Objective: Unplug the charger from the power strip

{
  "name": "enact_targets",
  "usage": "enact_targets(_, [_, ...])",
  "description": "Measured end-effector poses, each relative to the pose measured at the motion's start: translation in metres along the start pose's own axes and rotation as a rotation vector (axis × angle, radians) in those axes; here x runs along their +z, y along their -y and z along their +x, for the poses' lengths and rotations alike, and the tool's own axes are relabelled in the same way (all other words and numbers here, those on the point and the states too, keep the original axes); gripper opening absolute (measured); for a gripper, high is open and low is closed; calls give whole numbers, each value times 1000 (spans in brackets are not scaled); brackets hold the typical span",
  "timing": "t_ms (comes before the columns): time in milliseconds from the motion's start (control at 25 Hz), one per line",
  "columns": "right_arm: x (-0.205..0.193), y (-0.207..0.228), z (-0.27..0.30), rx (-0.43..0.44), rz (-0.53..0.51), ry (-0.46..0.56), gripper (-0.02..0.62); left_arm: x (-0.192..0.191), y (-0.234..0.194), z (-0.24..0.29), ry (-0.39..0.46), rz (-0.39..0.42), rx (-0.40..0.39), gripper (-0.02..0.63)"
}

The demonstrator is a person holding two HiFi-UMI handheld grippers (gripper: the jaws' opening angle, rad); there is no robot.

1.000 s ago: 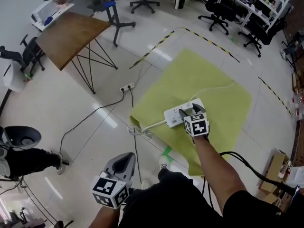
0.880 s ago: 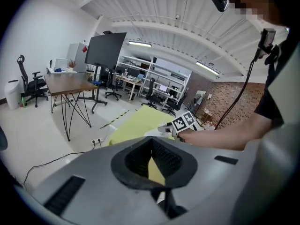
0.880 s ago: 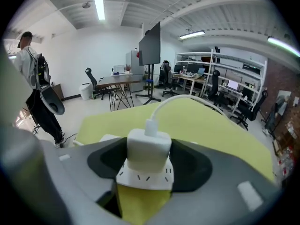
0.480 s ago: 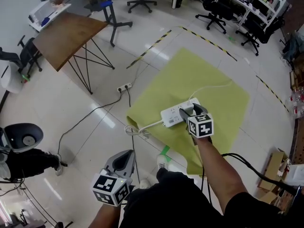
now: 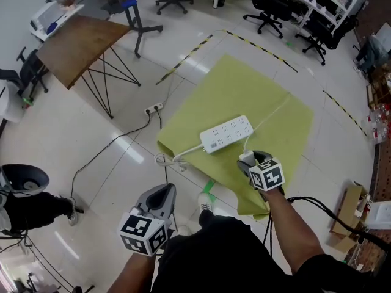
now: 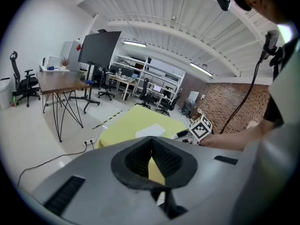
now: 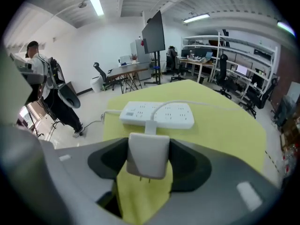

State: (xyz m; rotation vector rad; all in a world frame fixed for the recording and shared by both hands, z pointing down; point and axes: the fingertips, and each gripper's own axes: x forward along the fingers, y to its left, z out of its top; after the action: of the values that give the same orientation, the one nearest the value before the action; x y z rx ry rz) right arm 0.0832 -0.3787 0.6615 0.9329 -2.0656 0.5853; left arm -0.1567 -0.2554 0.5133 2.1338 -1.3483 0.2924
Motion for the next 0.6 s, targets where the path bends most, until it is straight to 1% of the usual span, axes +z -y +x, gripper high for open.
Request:
enact_targets(120, [-35, -7, -10, 4, -12, -58, 273, -5, 7, 1, -11, 8, -23, 6])
enact_targets(240, [-62, -11, -17, 16, -23, -108, 273, -10, 18, 5, -18, 19, -55, 6])
enact_targets(400, [-89, -19, -18, 19, -44, -187, 273, -16, 28, 5, -31, 30, -89, 6])
enact_targets(520, [-107, -19, -16, -4, -76, -252, 273, -21, 33, 4, -42, 37, -107, 6])
enact_targets(600, [-116, -16, -14, -18, -82, -272, 275, -23, 34, 2, -48, 40, -110, 6])
